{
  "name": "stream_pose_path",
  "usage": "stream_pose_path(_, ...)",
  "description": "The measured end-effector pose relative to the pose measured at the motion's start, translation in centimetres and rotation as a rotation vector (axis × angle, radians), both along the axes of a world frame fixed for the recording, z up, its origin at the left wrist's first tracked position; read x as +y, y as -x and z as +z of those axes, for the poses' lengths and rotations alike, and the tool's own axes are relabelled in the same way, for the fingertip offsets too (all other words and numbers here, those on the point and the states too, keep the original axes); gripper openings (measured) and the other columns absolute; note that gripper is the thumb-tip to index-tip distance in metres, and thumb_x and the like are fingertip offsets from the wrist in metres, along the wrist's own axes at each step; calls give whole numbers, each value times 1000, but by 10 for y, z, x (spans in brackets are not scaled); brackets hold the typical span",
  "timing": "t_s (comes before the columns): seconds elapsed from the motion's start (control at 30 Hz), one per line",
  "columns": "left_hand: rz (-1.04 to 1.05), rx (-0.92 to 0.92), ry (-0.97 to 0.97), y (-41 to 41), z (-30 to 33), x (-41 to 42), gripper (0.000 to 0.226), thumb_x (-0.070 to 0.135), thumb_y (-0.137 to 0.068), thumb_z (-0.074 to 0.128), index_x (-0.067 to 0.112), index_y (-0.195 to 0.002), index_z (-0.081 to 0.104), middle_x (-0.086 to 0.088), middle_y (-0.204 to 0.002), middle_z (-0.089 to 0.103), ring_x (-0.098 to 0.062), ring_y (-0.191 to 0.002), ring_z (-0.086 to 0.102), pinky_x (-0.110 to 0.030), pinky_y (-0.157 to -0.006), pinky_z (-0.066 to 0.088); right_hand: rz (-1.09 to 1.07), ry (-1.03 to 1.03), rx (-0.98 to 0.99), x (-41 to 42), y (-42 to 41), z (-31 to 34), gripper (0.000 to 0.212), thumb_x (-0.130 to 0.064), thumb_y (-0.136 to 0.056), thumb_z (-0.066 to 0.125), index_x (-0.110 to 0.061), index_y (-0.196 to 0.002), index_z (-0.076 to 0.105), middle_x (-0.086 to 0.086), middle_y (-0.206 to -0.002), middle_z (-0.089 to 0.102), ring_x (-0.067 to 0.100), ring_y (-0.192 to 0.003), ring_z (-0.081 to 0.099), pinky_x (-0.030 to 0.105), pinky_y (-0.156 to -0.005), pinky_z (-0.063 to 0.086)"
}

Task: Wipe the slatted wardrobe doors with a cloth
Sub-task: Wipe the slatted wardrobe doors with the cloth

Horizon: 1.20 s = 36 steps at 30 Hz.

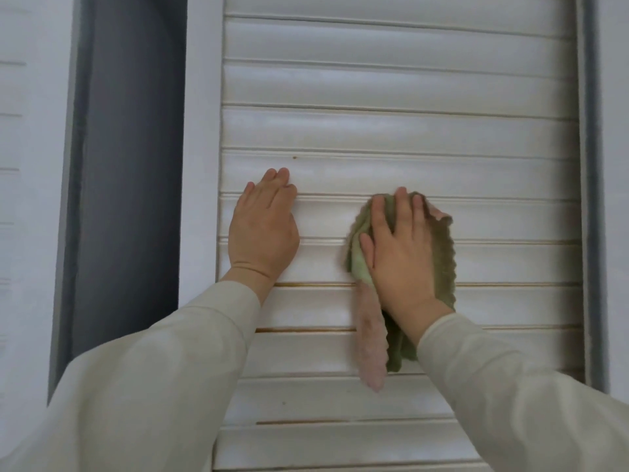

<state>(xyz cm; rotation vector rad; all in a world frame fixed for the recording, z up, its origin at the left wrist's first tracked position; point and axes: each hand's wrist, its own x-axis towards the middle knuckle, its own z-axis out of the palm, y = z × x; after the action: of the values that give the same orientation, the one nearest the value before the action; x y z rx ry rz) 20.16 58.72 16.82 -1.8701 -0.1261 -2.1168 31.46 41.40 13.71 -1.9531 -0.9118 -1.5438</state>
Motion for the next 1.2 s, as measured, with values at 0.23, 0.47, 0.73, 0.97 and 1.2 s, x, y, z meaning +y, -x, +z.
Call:
stream_pose_path(0.23,31,25,-20,6,-1,3,42,10,-86,39,4,-116,67,-12,-136,60,-30,-131,53,-45,-113,32,18,-19,52,-27,-27,-10,68,-47,-98,26,-13,-156,20,15,-164,7,34,-150,9,44,-120,13)
stream_pose_path(0.47,138,-6,37,3,4,-7,35,10,-83,45,1,-111,64,-15,-117,65,-36,-110,58,-46,-95,43,-80,-180,187,-70,-52,-6,68,-41,-95,24,-2,-148,37,29,-154,28,52,-137,29,58,-114,25)
stream_pose_path(0.73,127,128,-126,-30,3,-56,20,13,-75,60,10,-95,62,-10,-104,59,-33,-85,52,-41,-77,38,48,-411,130,-46,-17,-17,40,-19,-93,64,-1,-127,55,23,-118,47,41,-103,48,48,-95,39)
stream_pose_path(0.97,118,127,-102,-32,2,-51,23,17,-79,58,10,-100,63,-9,-109,59,-34,-90,52,-43,-79,39,80,-327,-206,-35,-32,-42,21,-24,-91,63,-7,-99,72,10,-98,67,35,-95,58,44,-92,44)
stream_pose_path(1.2,122,120,-107,-31,1,-48,24,19,-80,57,10,-102,63,-8,-111,59,-32,-93,52,-41,-80,38,74,-219,-261,-15,-12,-40,30,-28,-88,60,-10,-111,70,7,-115,65,34,-109,52,47,-100,39)
